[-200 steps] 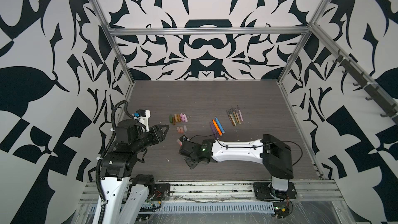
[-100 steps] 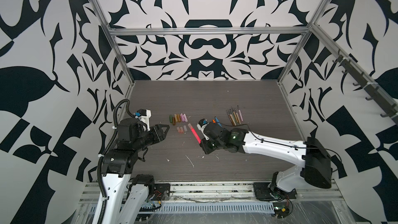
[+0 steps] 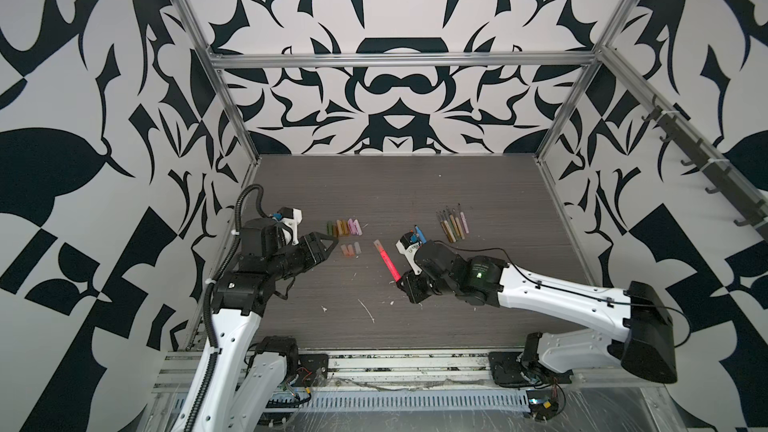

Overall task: Open the pen caps
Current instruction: 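Bring the pink marker's cap to the left gripper while the left reaches toward it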

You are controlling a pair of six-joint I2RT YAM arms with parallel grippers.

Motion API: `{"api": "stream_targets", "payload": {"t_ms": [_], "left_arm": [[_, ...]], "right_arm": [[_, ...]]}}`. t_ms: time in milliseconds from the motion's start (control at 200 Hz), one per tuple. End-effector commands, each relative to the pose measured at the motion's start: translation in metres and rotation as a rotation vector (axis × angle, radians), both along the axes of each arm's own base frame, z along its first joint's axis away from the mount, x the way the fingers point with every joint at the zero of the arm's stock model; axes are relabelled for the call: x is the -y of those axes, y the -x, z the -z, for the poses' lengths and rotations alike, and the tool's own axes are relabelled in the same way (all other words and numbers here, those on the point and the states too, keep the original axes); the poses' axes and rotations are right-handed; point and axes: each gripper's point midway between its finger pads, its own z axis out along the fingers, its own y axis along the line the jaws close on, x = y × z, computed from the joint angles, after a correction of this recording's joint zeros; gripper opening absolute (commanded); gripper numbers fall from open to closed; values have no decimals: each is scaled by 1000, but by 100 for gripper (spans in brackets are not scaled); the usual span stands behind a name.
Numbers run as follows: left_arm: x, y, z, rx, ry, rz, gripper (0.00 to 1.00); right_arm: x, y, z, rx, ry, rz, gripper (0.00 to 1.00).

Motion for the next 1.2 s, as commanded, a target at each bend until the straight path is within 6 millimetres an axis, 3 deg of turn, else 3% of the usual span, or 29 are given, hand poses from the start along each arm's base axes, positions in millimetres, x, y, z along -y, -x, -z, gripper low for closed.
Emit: {"api": "stream_targets", "payload": {"t_ms": [0, 180, 615, 1035, 1195], "left_arm": [[12, -2, 0, -41, 82, -11, 55], [26, -14, 12, -107, 183, -30, 58], [65, -26, 41, -228, 135, 44, 58], [80, -34, 56, -245, 89, 76, 58], [83, -37, 58, -247, 83, 90, 42]], "right_arm": [[-5, 1, -13, -12, -78, 37, 0], [-16, 4, -25, -28, -149, 49, 0], [-36, 6, -10, -70, -129, 9, 0], [-44, 9, -19, -50, -105, -29, 0], [-41, 9, -17, -43, -93, -22, 0]]}}
